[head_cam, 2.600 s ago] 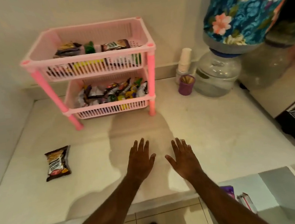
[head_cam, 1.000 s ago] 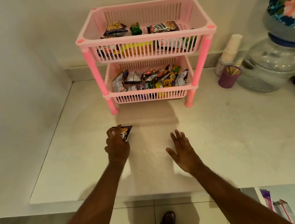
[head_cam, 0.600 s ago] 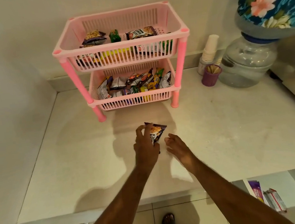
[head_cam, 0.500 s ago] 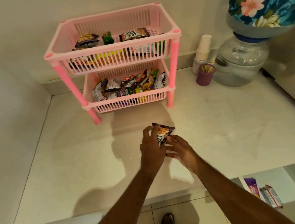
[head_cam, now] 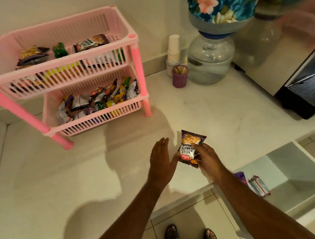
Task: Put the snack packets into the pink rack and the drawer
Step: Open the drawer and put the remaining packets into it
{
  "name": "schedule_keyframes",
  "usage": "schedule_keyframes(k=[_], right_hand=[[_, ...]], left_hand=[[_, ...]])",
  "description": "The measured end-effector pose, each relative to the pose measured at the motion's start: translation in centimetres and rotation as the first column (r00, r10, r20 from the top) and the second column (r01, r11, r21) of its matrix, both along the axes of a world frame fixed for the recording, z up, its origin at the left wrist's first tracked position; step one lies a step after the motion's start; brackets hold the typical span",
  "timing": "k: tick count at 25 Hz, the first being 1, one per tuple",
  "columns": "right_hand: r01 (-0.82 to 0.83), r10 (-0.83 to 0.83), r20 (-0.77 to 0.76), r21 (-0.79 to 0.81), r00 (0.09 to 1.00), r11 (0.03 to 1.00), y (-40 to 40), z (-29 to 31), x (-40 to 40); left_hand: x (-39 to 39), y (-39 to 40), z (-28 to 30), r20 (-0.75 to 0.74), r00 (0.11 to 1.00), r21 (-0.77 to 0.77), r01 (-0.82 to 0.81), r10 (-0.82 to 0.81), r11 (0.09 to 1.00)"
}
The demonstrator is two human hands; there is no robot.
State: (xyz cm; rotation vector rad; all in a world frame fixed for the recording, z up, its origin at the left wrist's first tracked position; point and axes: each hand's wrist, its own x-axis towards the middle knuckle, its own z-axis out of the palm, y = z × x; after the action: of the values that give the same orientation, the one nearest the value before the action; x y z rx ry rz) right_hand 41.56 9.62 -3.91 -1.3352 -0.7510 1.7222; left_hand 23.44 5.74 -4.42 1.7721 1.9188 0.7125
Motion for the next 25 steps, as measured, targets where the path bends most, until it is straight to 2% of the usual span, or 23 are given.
schedule_keyframes(k=[3,6,8,14,16,20,23,25], right_hand=[[0.108,-0.107,0.052,-0.022,0.993,0.994,-0.7,-0.2,5.7],[0.227,-0.222,0.119,-0.031,0.968,0.973,-1.7,-0.6,11.4],[0.319,-0.314,0.084,-0.055,0.946,0.946,-2.8,-1.2,15.1],[0.515,-0.495,0.182,-0.079,0.849,0.854,-6.9,-4.2,23.2],[0.495,-0.461,0.235,-0.116,0.856,0.861,-7.6,-4.7,24.5],[0.404,-0.279,0.440,-0.222,0.854,0.888,-7.5,-6.3,26.3],[0.220,0.010,0.626,-0.289,0.780,0.932,-6.6,-7.7,26.5],[0.065,0.197,0.684,-0.337,0.702,0.939,-5.9,-8.9,26.1]], left_hand=[[1.6,1.0,-2.0,-0.167,0.983,-0.093,0.061,-0.076,0.994],[3.1,1.9,-3.3,-0.267,0.949,-0.148,0.135,-0.171,0.980],[4.9,2.6,-3.6,-0.321,0.918,-0.157,0.190,-0.232,0.969],[11.6,5.3,-3.5,-0.363,0.874,-0.149,0.289,-0.324,0.946],[13.7,6.0,-3.9,-0.374,0.860,-0.150,0.313,-0.347,0.938],[16.8,7.1,-5.1,-0.430,0.831,-0.146,0.322,-0.353,0.935],[17.2,7.5,-6.2,-0.481,0.821,-0.097,0.298,-0.307,0.950],[17.2,7.7,-6.9,-0.488,0.824,-0.070,0.293,-0.289,0.953]])
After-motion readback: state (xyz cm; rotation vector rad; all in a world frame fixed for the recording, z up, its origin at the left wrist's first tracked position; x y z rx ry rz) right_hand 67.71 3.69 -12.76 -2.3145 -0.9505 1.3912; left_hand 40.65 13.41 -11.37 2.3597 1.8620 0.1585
